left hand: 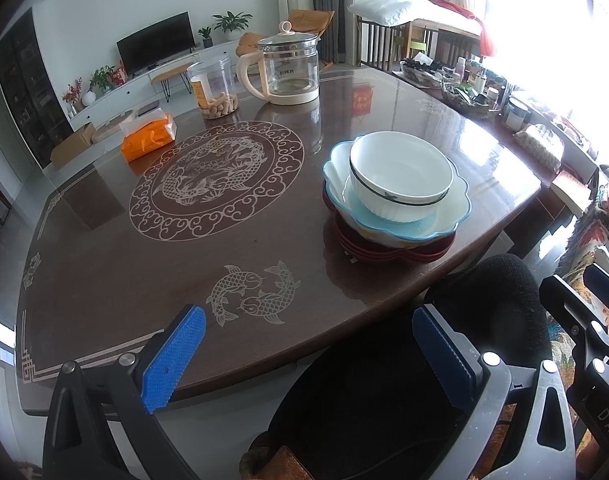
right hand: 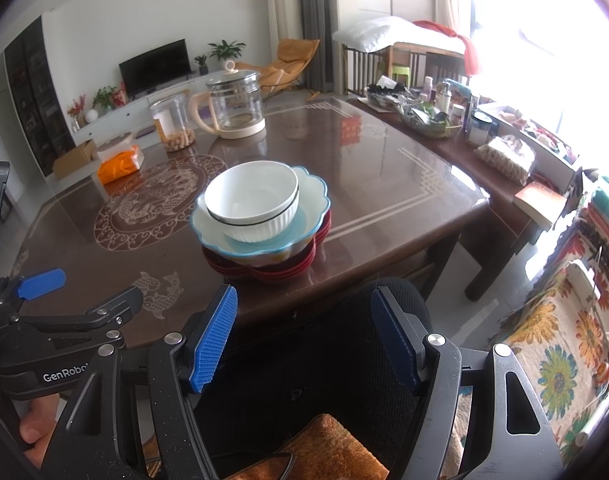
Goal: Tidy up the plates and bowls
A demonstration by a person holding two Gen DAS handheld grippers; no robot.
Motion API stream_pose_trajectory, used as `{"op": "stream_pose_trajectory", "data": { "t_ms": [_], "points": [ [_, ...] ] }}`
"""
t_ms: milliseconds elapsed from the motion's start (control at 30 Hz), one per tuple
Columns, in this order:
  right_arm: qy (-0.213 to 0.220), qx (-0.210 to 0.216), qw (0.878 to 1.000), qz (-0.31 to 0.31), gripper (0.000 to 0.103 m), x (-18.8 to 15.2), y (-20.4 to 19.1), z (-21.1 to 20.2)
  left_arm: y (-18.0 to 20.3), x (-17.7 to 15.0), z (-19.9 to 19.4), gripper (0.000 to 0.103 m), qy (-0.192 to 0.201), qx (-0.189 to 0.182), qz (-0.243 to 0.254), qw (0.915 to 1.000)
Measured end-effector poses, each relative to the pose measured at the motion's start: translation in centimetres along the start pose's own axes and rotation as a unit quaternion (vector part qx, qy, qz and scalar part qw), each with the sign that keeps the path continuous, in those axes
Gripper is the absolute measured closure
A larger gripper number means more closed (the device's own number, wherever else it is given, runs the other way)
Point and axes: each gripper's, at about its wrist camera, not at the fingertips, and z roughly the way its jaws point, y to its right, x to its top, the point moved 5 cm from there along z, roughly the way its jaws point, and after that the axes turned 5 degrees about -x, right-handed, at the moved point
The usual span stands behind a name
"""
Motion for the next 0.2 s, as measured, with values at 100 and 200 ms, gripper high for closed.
{"op": "stream_pose_trajectory", "data": {
  "t_ms": [100, 200],
  "points": [
    [0.001, 0.0, 1.0, 0.002, 0.03, -0.04, 0.04, -0.04, -0.01, 0.05, 0.16, 0.0, -0.002, -0.009, -0.002, 1.0],
    [0.003, -0.001, 1.0, 0.005, 0.03, -0.09, 0.12, -0.08, 0.12, 0.12, -0.06, 0.0, 0.007, -0.007, 0.004, 0.9999]
  ]
}}
